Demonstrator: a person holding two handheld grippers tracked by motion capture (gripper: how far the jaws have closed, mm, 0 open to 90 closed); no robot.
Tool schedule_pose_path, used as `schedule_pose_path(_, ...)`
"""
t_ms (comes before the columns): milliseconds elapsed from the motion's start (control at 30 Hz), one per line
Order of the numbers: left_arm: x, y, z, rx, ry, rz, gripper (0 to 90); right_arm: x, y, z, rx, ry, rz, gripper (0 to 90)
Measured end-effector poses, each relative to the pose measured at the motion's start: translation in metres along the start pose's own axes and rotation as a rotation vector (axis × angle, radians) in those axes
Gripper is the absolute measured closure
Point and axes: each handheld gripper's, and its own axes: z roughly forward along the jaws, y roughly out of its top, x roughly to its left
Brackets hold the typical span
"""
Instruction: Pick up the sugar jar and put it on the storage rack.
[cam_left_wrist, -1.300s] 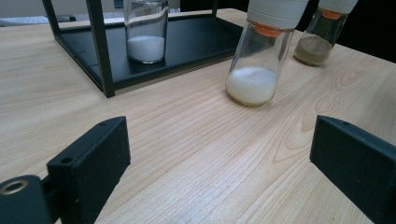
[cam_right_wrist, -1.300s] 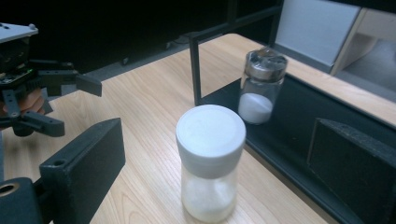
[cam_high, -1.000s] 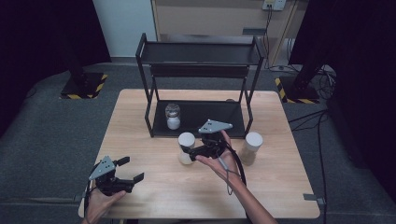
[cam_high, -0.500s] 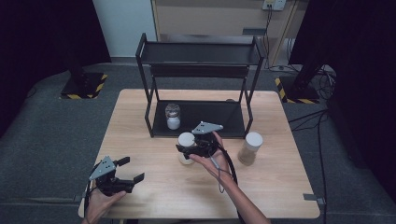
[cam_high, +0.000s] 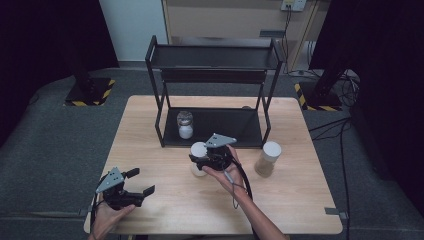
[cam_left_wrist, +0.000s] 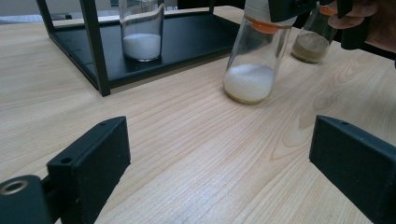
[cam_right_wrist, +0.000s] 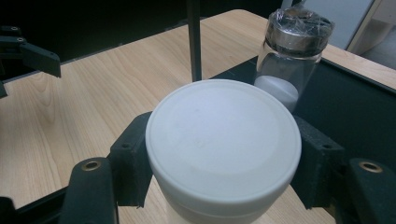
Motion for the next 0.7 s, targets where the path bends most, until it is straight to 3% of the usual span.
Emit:
schedule_pose_path(333, 0.001, 0.0, 0.0, 0.001, -0.003, -0.002, 4.2, -0.005, 0.006, -0.002, 0.016, 0.011, 0.005, 33.7)
schedule_pose_path(700, 0.001, 0.0, 0.001, 0.003, -0.004, -0.005, 4.2, -0.013, 0.026, -0.011, 0.01, -0.025, 0.003, 33.7)
